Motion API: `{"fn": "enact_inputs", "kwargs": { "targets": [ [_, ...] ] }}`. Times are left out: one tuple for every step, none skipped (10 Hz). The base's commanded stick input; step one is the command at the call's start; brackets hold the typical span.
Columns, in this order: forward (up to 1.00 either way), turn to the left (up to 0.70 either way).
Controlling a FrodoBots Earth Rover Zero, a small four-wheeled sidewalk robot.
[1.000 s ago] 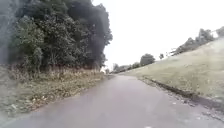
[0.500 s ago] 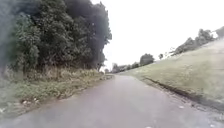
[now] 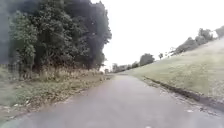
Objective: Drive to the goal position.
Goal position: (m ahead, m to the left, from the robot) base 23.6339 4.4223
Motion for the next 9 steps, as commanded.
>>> {"fn": "enact_inputs", "kwargs": {
  "targets": [
    [0.45,0.00],
    [0.45,0.00],
    [0.45,0.00],
    [0.45,0.00],
    [0.45,0.00],
    [0.45,0.00],
    [0.45,0.00],
    [0.45,0.00],
    [0.45,0.00]
  ]
}}
